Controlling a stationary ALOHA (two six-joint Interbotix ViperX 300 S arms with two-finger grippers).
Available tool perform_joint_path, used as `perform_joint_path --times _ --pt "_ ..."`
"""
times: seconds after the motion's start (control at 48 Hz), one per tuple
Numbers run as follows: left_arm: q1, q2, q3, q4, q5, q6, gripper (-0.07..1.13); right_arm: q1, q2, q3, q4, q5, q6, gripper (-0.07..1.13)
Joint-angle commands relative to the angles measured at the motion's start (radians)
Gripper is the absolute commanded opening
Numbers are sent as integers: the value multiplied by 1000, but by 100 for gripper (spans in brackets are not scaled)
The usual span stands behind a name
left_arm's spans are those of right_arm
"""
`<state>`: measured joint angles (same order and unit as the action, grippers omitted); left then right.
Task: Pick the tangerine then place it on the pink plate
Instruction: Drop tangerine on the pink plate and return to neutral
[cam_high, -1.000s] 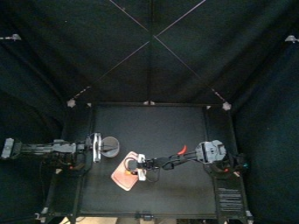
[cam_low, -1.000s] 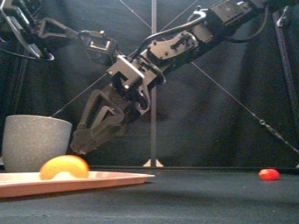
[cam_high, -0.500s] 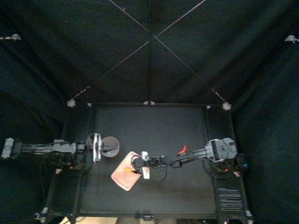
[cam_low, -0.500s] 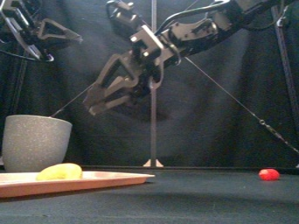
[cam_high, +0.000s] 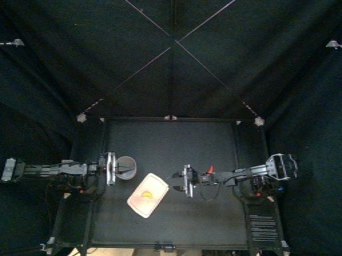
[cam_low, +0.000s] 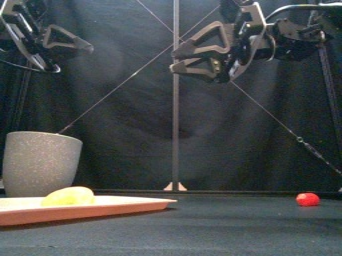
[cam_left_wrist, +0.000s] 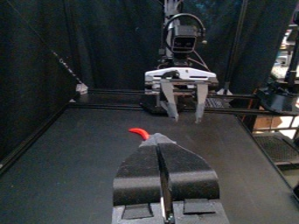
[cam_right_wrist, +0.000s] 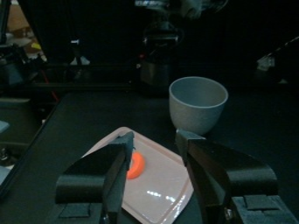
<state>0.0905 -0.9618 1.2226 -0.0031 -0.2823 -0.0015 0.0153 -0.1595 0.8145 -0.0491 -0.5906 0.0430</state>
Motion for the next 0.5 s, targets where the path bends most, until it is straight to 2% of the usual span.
perform_joint_path --times 0.021,0.188,0.5 --pt "6 5 -11 0 -9 0 15 -32 -94 43 -2 -34 -2 82" --pt "8 5 -5 0 -9 0 15 -77 -183 103 2 -34 2 82" --pt "9 5 3 0 -8 0 15 -86 -253 156 3 -38 5 82"
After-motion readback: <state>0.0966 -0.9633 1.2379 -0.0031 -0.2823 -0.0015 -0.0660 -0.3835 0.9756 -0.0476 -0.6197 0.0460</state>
